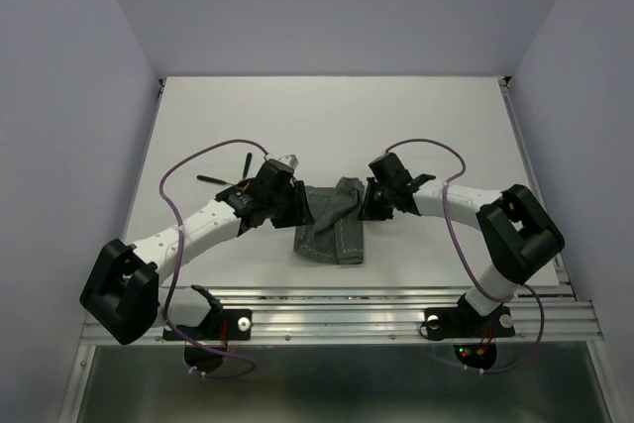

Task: Fold the napkin into a case and place the utensils inside
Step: Fold the 2/3-rectangle-folded napkin at the center of the board.

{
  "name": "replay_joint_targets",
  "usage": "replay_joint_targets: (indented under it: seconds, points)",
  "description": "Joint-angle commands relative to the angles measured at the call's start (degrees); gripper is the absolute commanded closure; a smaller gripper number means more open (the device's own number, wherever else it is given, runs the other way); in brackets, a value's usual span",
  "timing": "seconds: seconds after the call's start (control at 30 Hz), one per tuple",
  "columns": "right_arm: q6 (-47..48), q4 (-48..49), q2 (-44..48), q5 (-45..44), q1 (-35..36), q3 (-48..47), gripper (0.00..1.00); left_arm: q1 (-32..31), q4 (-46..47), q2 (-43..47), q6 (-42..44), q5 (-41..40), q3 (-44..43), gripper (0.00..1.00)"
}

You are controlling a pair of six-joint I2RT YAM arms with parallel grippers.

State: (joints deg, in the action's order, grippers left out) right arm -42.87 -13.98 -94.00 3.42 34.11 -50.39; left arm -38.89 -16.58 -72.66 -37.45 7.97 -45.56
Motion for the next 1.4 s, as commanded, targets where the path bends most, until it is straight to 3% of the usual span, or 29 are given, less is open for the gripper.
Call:
replay_joint_targets:
  seconds: [0.0, 0.1, 0.33, 0.53, 0.6, 0.7, 0.87, 1.2, 1.37]
  points:
    - [-1.9, 2.7, 0.3, -2.3, -0.2, -0.5, 0.91, -0.3, 0.2, 0.1, 0.2, -1.0, -0.2, 0.51]
    - [-4.7, 4.2, 2.2, -3.2, -0.2, 2.3, 0.99, -0.1, 0.0, -0.4, 0.6, -1.8, -0.6, 0.5]
    - [-12.3, 9.1, 8.6, -3.2, -0.2, 11.2, 0.99, 3.5, 1.2, -3.0, 1.6, -1.9, -1.5, 0.41]
    - [-15.4, 11.3, 10.1, -2.6, -0.2, 15.2, 0.99, 5.6, 3.6, -12.3, 3.8, -0.4, -6.0, 0.38]
    - [-15.6, 10.3, 10.3, -3.1, -0.2, 14.8, 0.95, 5.6, 3.7, -15.5, 4.8, 0.0, -8.2, 0.37]
    - [-15.2, 7.1, 12.0, -5.8, -0.2, 13.5, 0.77, 5.6, 3.8, -21.1, 6.2, 1.1, -13.5, 0.35]
    - [-13.1, 2.6, 17.1, -11.3, -0.2, 12.3, 0.71, 5.6, 1.6, -25.6, 7.6, -0.7, -18.4, 0.34]
    - [-8.9, -3.4, 20.4, -16.2, -0.2, 10.6, 0.7, 5.3, -1.7, -33.0, 8.0, -7.3, -24.1, 0.43]
    - [-4.9, -5.2, 20.2, -17.1, -0.2, 7.2, 0.7, 4.9, -2.1, -36.1, 8.0, -7.1, -25.4, 0.55]
